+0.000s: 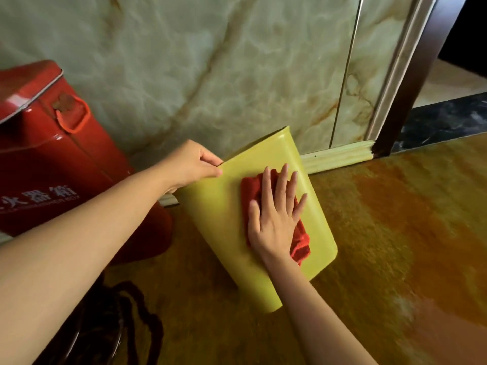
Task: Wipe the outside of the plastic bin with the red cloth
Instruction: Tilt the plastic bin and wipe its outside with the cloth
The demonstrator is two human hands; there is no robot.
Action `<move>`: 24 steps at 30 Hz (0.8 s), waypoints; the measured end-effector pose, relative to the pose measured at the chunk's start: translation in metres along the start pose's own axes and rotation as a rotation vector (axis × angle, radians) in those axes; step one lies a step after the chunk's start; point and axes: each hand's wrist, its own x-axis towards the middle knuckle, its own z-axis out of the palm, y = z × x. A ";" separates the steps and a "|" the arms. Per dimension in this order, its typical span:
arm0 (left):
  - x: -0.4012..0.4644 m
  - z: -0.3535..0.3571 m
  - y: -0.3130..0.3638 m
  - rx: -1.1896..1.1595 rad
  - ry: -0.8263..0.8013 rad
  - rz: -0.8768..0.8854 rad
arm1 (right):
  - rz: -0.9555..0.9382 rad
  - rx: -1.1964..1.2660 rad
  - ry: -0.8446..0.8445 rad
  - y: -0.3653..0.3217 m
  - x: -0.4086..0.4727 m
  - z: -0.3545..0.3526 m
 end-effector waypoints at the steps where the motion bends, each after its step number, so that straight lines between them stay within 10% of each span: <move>1: 0.001 -0.001 -0.002 -0.003 -0.002 -0.007 | -0.009 -0.040 -0.011 0.000 0.002 0.004; 6: 0.002 -0.006 -0.008 -0.048 -0.055 0.026 | -0.070 -0.122 -0.062 0.006 0.009 0.012; 12: -0.009 -0.034 -0.030 0.046 -0.499 -0.004 | 0.057 -0.075 -0.040 0.019 0.003 0.009; 16: -0.012 -0.031 -0.020 0.100 -0.541 0.080 | 0.294 0.014 0.044 0.014 -0.024 0.000; 21: -0.004 -0.022 -0.011 0.018 -0.553 0.098 | -0.057 -0.007 0.031 -0.007 0.012 0.010; 24: -0.006 -0.023 -0.024 -0.044 -0.456 0.014 | 0.268 0.077 -0.046 0.034 0.044 0.000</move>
